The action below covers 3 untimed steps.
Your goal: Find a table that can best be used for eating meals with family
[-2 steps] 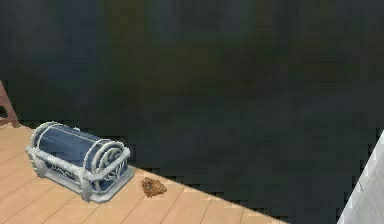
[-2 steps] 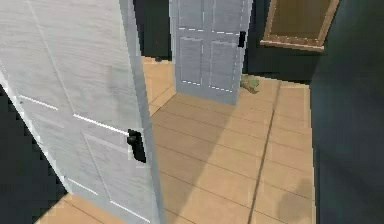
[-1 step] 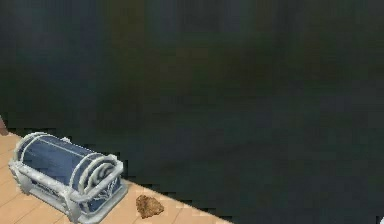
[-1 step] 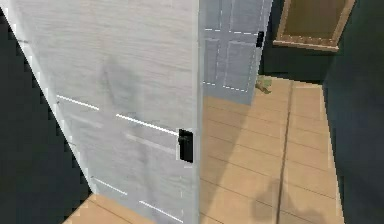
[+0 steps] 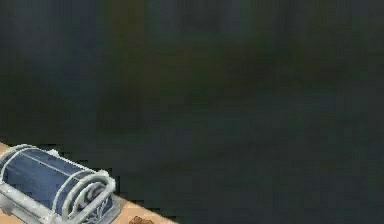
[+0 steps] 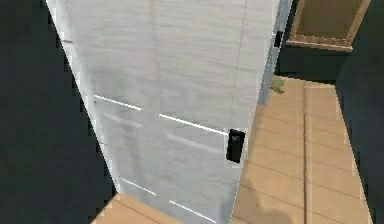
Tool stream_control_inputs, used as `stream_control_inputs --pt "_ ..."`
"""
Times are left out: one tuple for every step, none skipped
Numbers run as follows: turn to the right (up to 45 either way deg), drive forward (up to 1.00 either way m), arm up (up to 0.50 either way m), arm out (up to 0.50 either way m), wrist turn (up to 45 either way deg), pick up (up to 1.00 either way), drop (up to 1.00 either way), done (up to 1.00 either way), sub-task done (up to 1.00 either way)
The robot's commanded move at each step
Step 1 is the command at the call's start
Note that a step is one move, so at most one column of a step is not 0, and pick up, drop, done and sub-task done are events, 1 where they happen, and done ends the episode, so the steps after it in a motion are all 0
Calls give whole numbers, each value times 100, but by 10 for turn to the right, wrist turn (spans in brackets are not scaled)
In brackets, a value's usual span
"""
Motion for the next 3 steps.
stream_control_inputs --pt "450 0 0 0 0 0 0 0 0" --pt "450 0 0 0 0 0 0 0 0" --pt "450 0 0 0 0 0 0 0 0"
